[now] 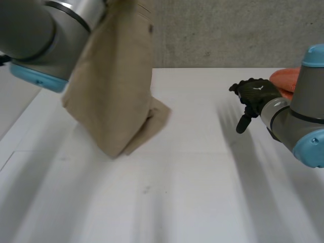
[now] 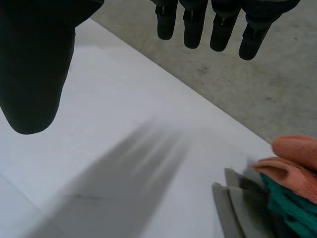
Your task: Fold the laundry.
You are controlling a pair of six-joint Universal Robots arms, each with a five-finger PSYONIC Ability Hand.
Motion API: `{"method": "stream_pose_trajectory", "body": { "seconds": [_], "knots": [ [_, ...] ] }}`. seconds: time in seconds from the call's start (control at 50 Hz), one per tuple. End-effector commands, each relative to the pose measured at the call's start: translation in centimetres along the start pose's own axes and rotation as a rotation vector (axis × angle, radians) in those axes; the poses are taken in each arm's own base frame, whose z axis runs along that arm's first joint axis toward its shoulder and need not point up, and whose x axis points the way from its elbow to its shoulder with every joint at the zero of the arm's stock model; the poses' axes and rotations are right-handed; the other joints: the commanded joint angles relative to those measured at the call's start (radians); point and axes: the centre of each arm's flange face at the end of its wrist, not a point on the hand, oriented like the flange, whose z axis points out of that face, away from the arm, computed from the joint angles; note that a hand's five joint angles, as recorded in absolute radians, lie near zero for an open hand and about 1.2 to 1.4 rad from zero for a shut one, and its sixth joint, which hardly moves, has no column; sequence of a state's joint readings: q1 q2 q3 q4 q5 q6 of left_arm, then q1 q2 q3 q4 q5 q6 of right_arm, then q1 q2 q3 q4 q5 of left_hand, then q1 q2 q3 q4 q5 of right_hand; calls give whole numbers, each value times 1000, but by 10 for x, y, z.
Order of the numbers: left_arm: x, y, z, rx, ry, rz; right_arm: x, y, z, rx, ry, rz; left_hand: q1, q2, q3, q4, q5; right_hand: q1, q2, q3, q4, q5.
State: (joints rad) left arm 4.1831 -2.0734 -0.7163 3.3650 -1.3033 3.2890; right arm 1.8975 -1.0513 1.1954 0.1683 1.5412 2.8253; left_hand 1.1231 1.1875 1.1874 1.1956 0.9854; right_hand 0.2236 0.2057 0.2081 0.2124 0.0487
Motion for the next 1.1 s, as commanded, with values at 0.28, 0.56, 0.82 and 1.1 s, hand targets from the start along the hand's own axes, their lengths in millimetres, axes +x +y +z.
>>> {"method": "stream_pose_trajectory", "body": {
  "seconds": [0.28,0.56,0.82,1.1],
  "knots": [
    [134,97,-144,-481,377,-292,37,-1,11,-2,86,60,-949,-1013,-1013,-1021,-985,-49,-31,-34,-38,-49],
    [56,80,-212,-792,-38,-136,-26,-2,-56,-103,-335,-194,-949,-1013,-1013,-1021,-985,123,141,139,134,123],
    [61,82,-296,-1097,58,-41,-58,51,-114,-182,-559,-398,-554,-619,-619,-627,-591,553,571,568,564,553],
    [48,106,-303,-1102,47,21,-79,96,-99,-18,-465,-495,-678,-742,-742,-750,-715,230,248,245,241,230]
  ]
}}
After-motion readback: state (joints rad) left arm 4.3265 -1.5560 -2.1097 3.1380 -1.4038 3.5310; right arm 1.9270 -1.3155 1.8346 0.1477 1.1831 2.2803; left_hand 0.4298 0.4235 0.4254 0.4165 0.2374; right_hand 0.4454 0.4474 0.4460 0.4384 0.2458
